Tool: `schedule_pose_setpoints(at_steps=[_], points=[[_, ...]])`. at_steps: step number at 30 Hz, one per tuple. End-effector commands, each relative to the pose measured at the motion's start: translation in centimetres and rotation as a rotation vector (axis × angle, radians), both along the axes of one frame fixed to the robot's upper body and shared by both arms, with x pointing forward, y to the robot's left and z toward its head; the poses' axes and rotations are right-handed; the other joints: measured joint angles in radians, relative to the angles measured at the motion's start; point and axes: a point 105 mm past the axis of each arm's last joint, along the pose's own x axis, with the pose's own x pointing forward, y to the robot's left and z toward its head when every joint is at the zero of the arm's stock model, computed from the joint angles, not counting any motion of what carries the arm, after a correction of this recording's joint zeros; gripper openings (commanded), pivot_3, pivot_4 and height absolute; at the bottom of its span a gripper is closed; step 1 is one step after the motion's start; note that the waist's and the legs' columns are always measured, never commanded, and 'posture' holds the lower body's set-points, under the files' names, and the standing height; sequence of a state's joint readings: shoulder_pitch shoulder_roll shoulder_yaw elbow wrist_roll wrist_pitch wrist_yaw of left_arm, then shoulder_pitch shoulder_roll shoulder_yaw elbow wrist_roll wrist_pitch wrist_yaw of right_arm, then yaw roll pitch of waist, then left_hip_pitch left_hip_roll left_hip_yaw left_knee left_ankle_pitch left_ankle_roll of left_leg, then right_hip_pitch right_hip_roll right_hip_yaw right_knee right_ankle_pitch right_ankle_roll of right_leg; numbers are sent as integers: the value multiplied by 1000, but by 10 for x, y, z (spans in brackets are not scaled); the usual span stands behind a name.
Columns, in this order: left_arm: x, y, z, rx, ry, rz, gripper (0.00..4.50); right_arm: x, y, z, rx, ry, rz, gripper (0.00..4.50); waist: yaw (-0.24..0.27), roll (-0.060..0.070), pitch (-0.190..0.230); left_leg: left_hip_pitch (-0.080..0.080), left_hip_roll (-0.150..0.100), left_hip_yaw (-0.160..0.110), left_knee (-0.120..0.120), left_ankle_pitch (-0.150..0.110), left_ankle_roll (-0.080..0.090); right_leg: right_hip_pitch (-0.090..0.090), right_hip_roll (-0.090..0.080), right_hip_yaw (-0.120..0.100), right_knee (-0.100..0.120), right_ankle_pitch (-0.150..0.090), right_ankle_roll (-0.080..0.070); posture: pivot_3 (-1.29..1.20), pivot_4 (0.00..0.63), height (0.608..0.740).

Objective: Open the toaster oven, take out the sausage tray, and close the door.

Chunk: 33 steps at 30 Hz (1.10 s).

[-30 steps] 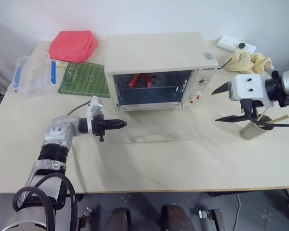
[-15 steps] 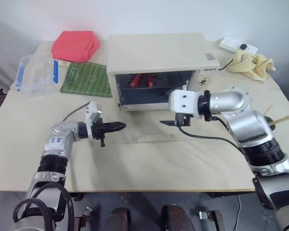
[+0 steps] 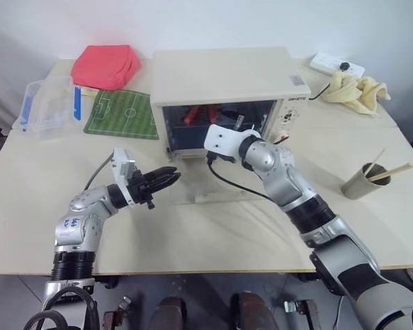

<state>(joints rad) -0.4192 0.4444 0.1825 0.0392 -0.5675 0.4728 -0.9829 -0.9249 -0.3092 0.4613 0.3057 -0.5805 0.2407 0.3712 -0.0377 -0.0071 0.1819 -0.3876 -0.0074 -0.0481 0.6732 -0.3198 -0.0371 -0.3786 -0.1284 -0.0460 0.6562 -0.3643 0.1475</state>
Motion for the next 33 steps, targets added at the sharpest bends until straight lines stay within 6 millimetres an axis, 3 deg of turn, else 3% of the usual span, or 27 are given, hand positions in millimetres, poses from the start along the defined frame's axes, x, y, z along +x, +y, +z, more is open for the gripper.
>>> schedule_pose_setpoints(at_steps=[1,7,16,20,31,33], points=[[-7,4,21,-83,-41,-6,2670,-1,9,12,-26,-93,7,4500,-3,0,0,0,0,0,0,0,0,0,0,0,0,0,0,0,150,740],[-15,10,40,-209,-54,22,4359,5,14,7,-101,-164,-39,4500,-20,0,0,1,1,-1,-1,0,0,0,0,0,0,0,0,0,150,740],[-31,16,37,-238,-2,73,4464,19,17,5,-120,-174,-89,4500,-27,0,0,3,1,-2,-5,0,0,0,1,1,-1,0,0,0,150,740],[-30,26,37,-244,-20,159,4500,22,22,0,-152,-161,-75,3600,-32,0,0,3,1,-2,-5,0,0,0,0,1,-1,0,0,0,150,740],[-38,43,36,-286,1,279,4500,18,21,9,-133,-246,-67,79,-42,0,0,3,1,-2,-6,0,0,0,0,1,-1,0,0,0,150,740],[-37,45,36,-286,2,294,4500,16,19,13,-121,-275,-69,29,-41,0,0,3,1,-2,-6,0,0,0,1,1,-1,0,0,0,150,740]])
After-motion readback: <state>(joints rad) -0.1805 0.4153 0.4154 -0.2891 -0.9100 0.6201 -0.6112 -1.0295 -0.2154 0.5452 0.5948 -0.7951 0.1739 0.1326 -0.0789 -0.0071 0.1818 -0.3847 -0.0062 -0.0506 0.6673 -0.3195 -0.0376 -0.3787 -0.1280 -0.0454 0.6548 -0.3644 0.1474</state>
